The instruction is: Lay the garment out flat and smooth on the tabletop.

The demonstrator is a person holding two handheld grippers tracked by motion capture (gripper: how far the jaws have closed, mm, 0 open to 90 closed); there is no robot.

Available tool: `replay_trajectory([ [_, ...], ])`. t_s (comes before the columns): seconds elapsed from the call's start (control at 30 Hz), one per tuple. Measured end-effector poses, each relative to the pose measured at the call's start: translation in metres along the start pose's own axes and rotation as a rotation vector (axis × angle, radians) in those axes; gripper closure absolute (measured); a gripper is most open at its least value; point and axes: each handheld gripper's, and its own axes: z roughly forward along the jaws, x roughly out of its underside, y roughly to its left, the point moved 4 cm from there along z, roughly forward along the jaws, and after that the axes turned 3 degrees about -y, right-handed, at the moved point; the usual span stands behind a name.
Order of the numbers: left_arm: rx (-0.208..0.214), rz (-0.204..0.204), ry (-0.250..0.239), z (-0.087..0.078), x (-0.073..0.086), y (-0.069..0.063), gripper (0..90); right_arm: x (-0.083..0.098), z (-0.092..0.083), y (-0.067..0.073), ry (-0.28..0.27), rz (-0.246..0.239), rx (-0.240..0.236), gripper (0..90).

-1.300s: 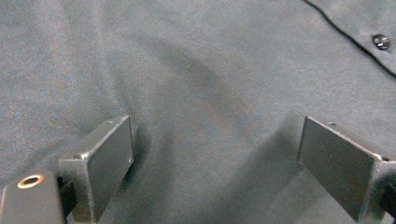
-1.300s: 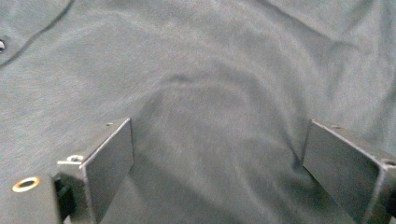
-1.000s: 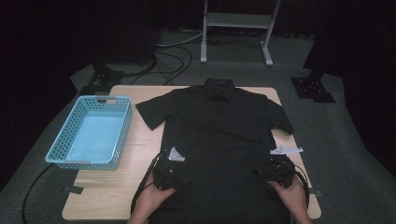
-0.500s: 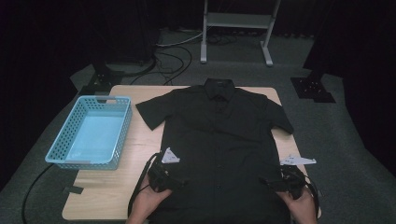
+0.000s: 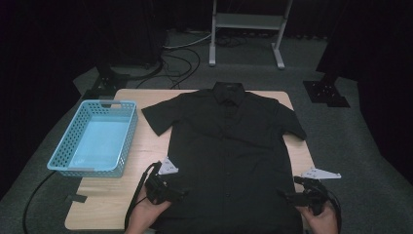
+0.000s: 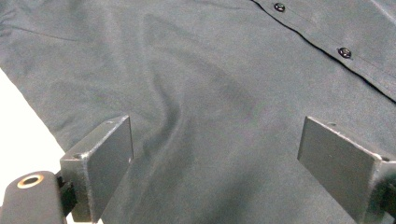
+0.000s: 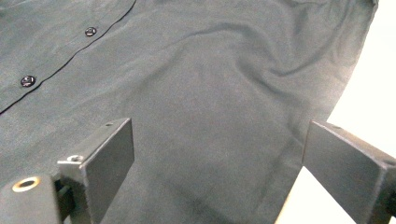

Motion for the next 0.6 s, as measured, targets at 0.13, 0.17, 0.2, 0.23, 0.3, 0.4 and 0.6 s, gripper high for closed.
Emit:
replay_trajectory([
  [0.13, -0.005, -0.005, -0.012, -0.005, 0.002, 0.003, 9.6, 0.003, -0.003, 0.000, -0.002, 0.005, 0.003, 9.0],
  [0.17, -0.010, -0.006, -0.015, -0.006, 0.003, 0.004, 9.6, 0.004, -0.003, 0.000, -0.003, 0.002, 0.004, 9.0],
  [0.2, -0.010, -0.008, -0.016, -0.007, 0.003, 0.005, 9.6, 0.005, -0.005, 0.000, -0.006, -0.001, 0.007, 9.0],
  [0.23, -0.013, -0.012, -0.017, -0.009, 0.005, 0.006, 9.6, 0.006, -0.006, 0.001, -0.010, 0.001, 0.007, 9.0],
  [0.3, -0.017, -0.021, -0.021, -0.011, 0.008, 0.008, 9.6, 0.008, -0.010, 0.000, -0.015, 0.008, 0.007, 9.0],
  [0.4, -0.026, -0.024, -0.024, -0.014, 0.011, 0.010, 9.6, 0.012, -0.015, -0.001, -0.028, 0.011, 0.010, 9.0],
  [0.6, -0.041, -0.026, -0.024, -0.025, 0.017, 0.012, 9.6, 0.021, -0.024, -0.001, -0.037, 0.015, 0.015, 9.0],
])
